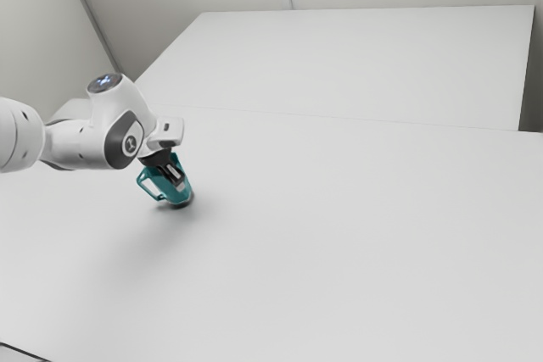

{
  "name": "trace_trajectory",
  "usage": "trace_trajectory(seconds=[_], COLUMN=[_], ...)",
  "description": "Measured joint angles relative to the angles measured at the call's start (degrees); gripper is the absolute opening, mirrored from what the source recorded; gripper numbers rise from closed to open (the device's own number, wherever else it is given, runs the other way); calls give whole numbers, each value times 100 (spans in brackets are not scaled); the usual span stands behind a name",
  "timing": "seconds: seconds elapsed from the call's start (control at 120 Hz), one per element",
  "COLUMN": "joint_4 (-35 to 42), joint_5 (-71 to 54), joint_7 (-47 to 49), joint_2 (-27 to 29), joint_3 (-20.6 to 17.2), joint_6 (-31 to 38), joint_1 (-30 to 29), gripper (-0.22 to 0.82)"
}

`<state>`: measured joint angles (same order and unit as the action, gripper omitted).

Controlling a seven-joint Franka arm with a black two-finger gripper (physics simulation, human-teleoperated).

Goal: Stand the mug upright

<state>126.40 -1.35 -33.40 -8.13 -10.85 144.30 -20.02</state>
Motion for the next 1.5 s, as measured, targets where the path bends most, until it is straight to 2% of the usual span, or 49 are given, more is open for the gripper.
trace_trajectory(seconds=[0.208, 0.633, 1.058, 1.5], joint_4=[-1, -13, -76, -75], joint_5=[0, 62, 65, 73], joint_7=[101, 117, 116, 111], joint_2=[-71, -72, -36, 311], joint_3=[-1, -23, -57, -135], joint_6=[67, 67, 60, -65], joint_1=[-1, -4, 14, -11], gripper=[-17, 6, 21, 26])
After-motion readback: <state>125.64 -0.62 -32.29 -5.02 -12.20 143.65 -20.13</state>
